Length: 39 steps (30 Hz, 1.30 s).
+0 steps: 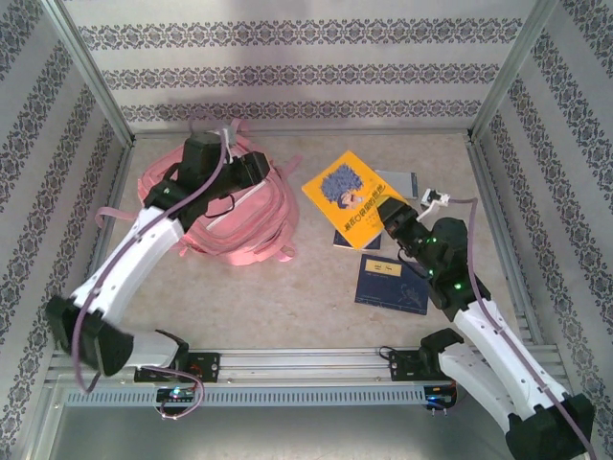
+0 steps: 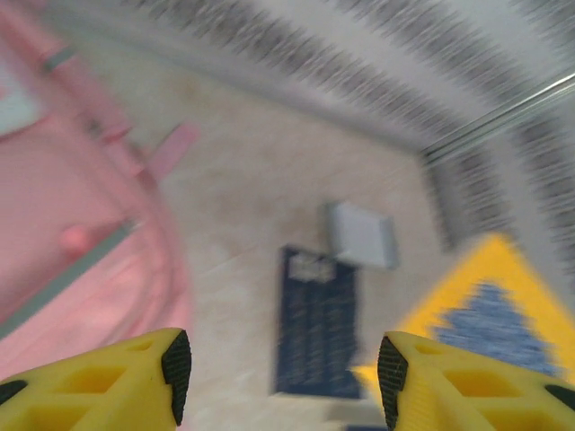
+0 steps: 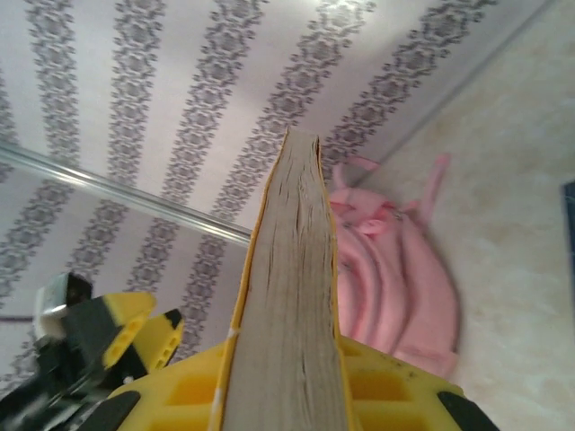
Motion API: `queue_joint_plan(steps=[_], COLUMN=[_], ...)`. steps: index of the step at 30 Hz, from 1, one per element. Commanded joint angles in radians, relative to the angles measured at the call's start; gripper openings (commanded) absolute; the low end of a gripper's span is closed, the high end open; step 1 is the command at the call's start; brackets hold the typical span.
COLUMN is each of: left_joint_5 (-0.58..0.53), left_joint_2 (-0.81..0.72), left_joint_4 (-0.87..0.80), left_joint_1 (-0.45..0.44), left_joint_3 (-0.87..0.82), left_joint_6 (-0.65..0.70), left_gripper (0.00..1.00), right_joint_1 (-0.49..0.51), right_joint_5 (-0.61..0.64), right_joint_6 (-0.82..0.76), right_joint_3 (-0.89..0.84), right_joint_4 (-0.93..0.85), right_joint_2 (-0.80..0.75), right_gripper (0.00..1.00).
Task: Pack books, pencil case, and school supplies into a backpack
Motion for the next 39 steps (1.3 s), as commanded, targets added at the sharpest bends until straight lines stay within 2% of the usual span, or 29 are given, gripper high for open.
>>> queue_joint_plan(steps=[1, 7, 13, 30, 34, 39], left_joint_5=[0.052, -0.006, -0.022, 0.016, -0.036, -0.043], left_joint_2=[0.12, 0.304, 0.391, 0.428, 0.428, 0.408], left_joint_4=[-0.246, -0.326, -0.35, -0.355, -0.364, -0.349], left_joint_1=[0.053, 0.096, 0.102, 0.132, 0.135, 0.162], left_joint_3=[0.034, 0.145, 0.193, 0.139, 0.145, 0.141], left_joint_6=[0.172, 0.286, 0.352, 0.398, 0.404, 0.395], left_gripper=[0.59, 0.61, 0.62, 0.64, 0.65, 0.65], right_joint_1=[-0.023, -0.03, -0.031, -0.034, -0.035, -0.034], right_joint_5=[-0.083, -0.147, -0.188, -0.239, -0.242, -0.245], right_joint_6=[-0.07, -0.123, -0.14, -0.153, -0.156, -0.158], right_joint_3=[-0.015, -0.043, -0.075, -0.139, -0.143, -0.146], right_joint_4=[-0.02, -0.061, -0.101, -0.109, -0.111, -0.111], right_joint_2=[-0.063, -0.107, -0.147, -0.174, -0.174, -0.174], right_gripper=[0.0, 0.0, 0.0, 0.0, 0.0, 0.0])
